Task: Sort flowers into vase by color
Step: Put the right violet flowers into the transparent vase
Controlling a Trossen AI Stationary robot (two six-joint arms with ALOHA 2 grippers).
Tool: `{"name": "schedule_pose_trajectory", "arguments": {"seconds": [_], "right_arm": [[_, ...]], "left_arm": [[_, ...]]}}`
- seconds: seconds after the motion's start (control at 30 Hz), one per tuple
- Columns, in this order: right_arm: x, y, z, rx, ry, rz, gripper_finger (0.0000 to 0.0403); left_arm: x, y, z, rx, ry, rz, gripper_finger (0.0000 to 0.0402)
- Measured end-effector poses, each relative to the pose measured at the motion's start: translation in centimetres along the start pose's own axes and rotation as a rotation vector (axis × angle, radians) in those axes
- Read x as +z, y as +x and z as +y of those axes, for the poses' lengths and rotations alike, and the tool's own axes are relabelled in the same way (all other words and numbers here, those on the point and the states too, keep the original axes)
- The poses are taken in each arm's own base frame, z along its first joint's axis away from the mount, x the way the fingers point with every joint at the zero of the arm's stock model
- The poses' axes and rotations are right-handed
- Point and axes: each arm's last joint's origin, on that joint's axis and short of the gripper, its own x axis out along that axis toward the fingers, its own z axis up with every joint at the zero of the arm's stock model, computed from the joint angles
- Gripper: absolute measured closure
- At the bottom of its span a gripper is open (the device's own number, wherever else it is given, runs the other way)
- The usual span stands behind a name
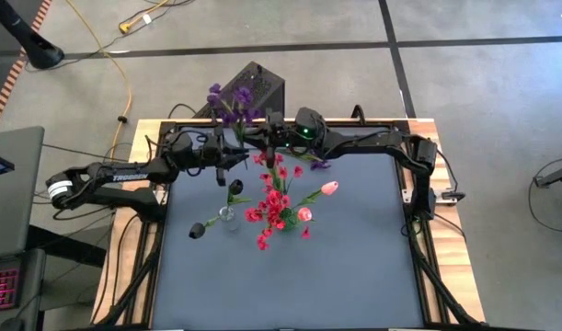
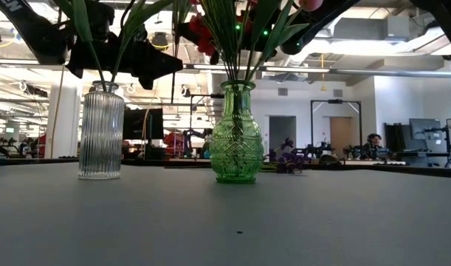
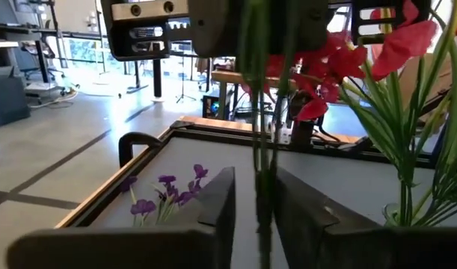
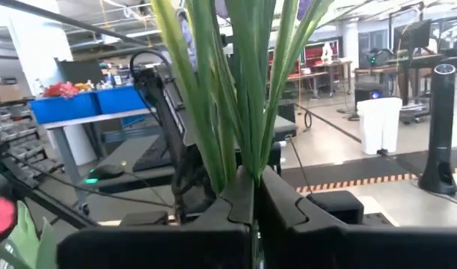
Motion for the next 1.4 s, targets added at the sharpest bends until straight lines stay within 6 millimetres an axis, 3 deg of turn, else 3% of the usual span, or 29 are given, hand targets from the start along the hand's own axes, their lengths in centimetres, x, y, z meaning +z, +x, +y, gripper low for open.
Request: {"name": "schedule_pose_trajectory", "arguments": {"seconds": [0.17,0.33,0.5,0.7,0.93,1.17,1.4], "right_arm": [[0.0,0.0,0.1,0.020,0.000,0.004,0.0372],[-0.1,0.0,0.1,0.022,0.011,0.015,0.0357],[-0.4,0.0,0.1,0.018,0.026,0.041,0.0312],[-0.6,-0.4,-0.5,-0.011,0.059,0.123,0.0228],[2.2,-3.0,-0.1,-0.022,0.091,0.293,0.0148],[4.6,-5.7,1.8,-0.024,0.070,0.454,0.0143],[5.5,-6.3,3.7,0.012,0.054,0.492,0.0143]], "left_arm": [[0.0,0.0,0.0,-0.005,0.003,0.000,0.0389],[0.0,0.0,0.0,-0.006,0.001,0.001,0.0391],[0.0,0.0,0.0,-0.005,0.002,-0.004,0.0392],[0.9,-0.6,-0.3,-0.009,0.003,-0.037,0.0393],[3.2,-3.5,-0.7,0.072,0.068,-0.076,0.0394],[4.3,-7.1,-2.4,0.084,0.053,-0.049,0.0394],[3.7,-9.0,-4.3,-0.045,-0.044,0.026,0.0394]]}}
